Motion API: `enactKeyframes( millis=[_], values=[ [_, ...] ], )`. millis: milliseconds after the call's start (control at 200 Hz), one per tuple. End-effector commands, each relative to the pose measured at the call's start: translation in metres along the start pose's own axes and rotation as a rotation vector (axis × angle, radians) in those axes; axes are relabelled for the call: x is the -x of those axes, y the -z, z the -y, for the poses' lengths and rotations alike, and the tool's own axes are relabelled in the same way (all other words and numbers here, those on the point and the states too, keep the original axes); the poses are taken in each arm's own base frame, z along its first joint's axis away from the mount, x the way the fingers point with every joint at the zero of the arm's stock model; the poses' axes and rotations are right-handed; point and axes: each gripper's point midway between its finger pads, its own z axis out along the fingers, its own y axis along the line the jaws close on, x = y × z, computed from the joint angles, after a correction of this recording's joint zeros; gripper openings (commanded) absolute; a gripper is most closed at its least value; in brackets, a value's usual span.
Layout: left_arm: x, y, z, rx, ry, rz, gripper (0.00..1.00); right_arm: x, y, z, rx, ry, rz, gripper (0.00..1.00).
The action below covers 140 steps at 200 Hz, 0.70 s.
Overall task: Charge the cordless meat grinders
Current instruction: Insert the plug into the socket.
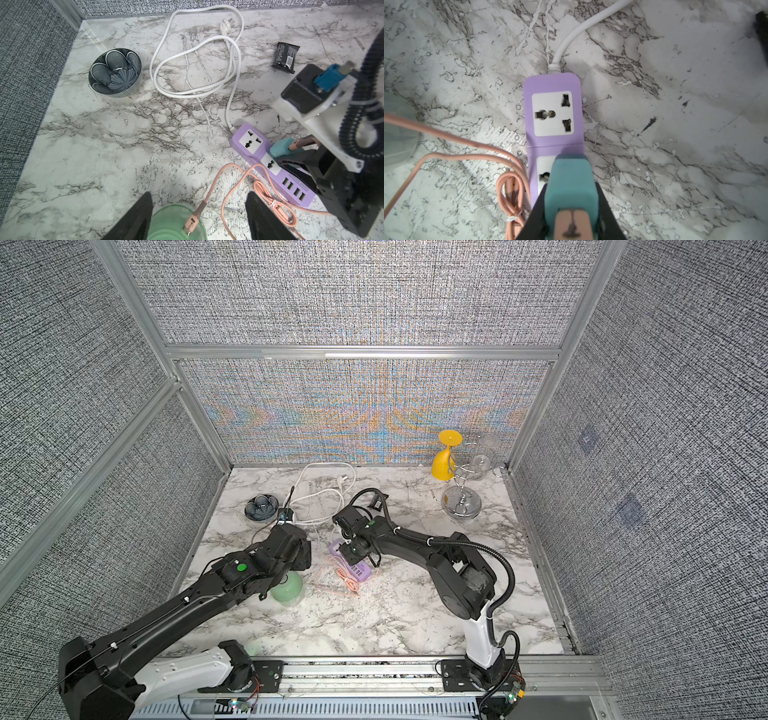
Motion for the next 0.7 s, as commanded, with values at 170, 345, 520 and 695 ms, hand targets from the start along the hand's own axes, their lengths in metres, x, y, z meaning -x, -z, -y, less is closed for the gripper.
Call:
enactKeyframes(
  millis=[170, 345, 520, 695],
  values=[
    [-0.01, 0.004, -0.014, 0.031, 0.013, -0.01, 0.73, -0.085, -0.037, 0.006, -0.022, -0.001, -0.424, 0.0],
    [-0.013, 0.003, -0.018, 0.04, 0.016, -0.01, 0.73, -0.107, -0.042, 0.01, -0.037, -0.003, -0.459, 0.0],
    [-0.012, 0.003, -0.021, 0.047, 0.018, -0.007, 0.73, -0.115, -0.038, 0.013, -0.044, -0.002, -0.48, 0.0],
    [-0.013, 0.004, -0.022, 0.049, 0.025, -0.011, 0.73, -0.087, -0.042, 0.012, -0.031, -0.003, -0.471, 0.0]
  ],
)
